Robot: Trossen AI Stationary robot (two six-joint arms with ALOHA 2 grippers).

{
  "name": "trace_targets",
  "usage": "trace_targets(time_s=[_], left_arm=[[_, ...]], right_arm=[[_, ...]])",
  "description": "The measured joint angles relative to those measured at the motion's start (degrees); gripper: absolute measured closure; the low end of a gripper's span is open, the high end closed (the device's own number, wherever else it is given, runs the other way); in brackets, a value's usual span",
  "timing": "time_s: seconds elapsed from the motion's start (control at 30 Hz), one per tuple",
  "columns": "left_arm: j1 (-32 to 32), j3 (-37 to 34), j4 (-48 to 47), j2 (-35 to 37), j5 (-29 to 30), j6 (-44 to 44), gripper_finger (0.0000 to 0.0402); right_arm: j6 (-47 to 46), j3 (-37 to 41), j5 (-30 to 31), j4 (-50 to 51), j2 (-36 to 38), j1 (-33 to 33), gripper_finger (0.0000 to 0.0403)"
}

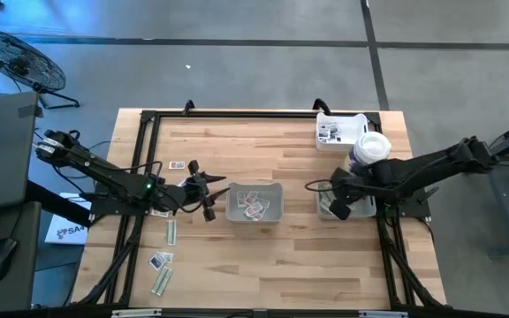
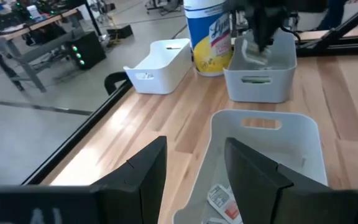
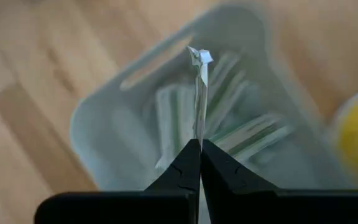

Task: Pick & Place First Aid Supplies
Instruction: Put the green pad into the right gray bin

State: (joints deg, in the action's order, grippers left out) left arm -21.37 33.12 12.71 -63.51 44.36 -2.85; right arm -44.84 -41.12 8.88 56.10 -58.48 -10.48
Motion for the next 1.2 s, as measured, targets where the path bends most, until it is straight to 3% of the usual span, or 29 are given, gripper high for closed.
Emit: trace_targets(time_s=[0.2, 0.37, 0.53, 0.67, 0.8, 0.9, 1.0, 1.1, 1.2], left_arm=[[0.0, 0.0, 0.8, 0.0, -0.1, -1.1, 0.0243], [0.0, 0.0, 0.8, 0.0, -0.5, -2.4, 0.0243], [0.0, 0.0, 0.4, 0.0, -1.4, -4.3, 0.0243], [0.0, 0.0, -2.0, 0.3, -1.4, -5.2, 0.0243], [0.0, 0.1, -10.6, 2.9, -1.4, -10.4, 0.0243], [0.0, 0.1, -20.8, 5.2, -1.6, -19.4, 0.0243], [0.0, 0.1, -31.6, 7.0, -4.9, -31.0, 0.0243], [0.0, 0.1, -39.4, 7.2, -12.3, -40.7, 0.0243], [-0.1, 0.1, -41.8, 6.0, -23.6, -46.4, 0.0243]], right_arm=[[-0.2, 7.4, -9.1, -8.4, 0.0, 0.0, 0.0397], [0.2, 9.7, -4.1, -9.6, 0.0, 0.0, 0.0381], [1.5, 8.7, -0.5, -8.0, 0.0, 0.0, 0.034], [2.2, 2.8, -0.1, -2.5, 0.0, 0.0, 0.0306], [3.9, -4.3, 2.8, -1.8, 0.0, -0.7, 0.0294], [9.9, -7.2, 6.3, -9.7, 0.0, -1.8, 0.0297], [19.4, -6.8, 8.4, -24.0, 0.0, -2.6, 0.0302], [28.1, -3.8, 7.3, -41.1, 0.0, -2.8, 0.0306], [35.0, -0.2, 4.1, -55.8, -0.1, -2.4, 0.0308]])
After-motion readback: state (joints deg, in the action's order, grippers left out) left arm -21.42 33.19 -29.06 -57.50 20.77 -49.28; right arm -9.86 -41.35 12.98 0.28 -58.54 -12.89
